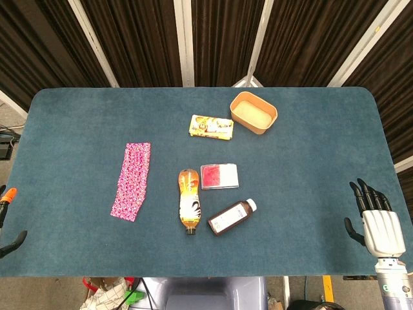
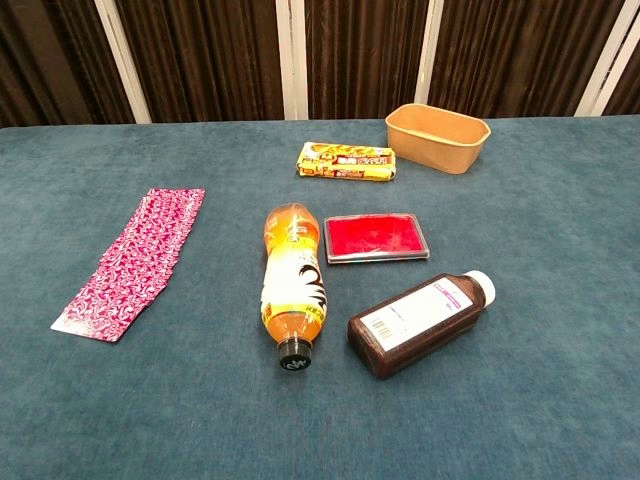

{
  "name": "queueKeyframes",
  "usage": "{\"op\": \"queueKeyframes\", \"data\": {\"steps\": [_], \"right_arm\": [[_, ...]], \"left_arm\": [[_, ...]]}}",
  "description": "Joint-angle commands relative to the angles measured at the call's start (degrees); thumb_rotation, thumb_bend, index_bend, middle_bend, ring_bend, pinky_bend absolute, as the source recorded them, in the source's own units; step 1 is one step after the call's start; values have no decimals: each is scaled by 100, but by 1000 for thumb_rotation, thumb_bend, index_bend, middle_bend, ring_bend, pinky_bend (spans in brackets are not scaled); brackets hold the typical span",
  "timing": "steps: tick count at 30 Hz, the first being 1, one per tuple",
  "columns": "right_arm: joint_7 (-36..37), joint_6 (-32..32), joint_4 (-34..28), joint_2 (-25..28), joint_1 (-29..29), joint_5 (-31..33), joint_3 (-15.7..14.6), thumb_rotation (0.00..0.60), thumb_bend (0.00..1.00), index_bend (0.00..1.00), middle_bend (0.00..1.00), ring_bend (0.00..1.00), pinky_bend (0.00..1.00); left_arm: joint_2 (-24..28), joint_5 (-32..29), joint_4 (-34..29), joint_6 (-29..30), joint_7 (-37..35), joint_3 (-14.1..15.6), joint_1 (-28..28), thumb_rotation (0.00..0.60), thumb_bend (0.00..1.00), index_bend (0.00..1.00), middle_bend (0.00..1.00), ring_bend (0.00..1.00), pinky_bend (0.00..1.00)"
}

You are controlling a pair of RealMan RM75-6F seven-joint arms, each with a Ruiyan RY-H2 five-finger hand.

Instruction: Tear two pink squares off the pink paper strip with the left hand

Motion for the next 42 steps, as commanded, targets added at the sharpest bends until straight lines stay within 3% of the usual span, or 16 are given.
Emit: {"op": "queueKeyframes", "data": {"steps": [1, 18, 25, 28, 32, 34, 36, 39, 42], "right_arm": [[15, 12, -2, 6, -6, -5, 0, 600, 411, 32, 55, 116, 152], [-10, 0, -39, 19, -7, -41, -34, 600, 412, 32, 55, 116, 152], [10, -5, -48, 31, -13, -43, -43, 600, 412, 32, 55, 116, 152], [13, -3, -54, 35, -15, -54, -49, 600, 412, 32, 55, 116, 152], [31, -17, -50, 39, -9, -51, -49, 600, 412, 32, 56, 116, 152], [40, -21, -48, 40, -7, -50, -48, 600, 412, 32, 56, 116, 152], [54, -18, -47, 44, -9, -52, -49, 600, 412, 32, 56, 116, 152], [67, -5, -50, 49, -15, -57, -48, 600, 412, 32, 55, 116, 152], [76, -6, -55, 59, -20, -57, -54, 600, 412, 32, 56, 116, 152]], "left_arm": [[-4, 7, -1, -12, 16, 3, -9, 600, 336, 130, 38, 0, 76], [-37, 313, 80, 92, -106, 70, -14, 600, 346, 130, 83, 6, 115], [-111, 587, 176, 102, -138, 97, -96, 600, 381, 130, 273, 138, 255], [-147, 766, 206, 34, -138, 151, -166, 600, 404, 130, 383, 228, 328], [-151, 972, 172, -214, -173, 224, -338, 600, 462, 129, 603, 416, 471], [-144, 1057, 142, -395, -180, 255, -455, 600, 514, 130, 696, 497, 528], [-125, 1090, 63, -678, -92, 286, -604, 600, 636, 132, 804, 598, 591], [-126, 1080, -40, -1079, 97, 326, -793, 600, 785, 145, 868, 666, 643], [-145, 822, -180, -1669, 449, 336, -1015, 600, 829, 151, 878, 684, 656]]}}
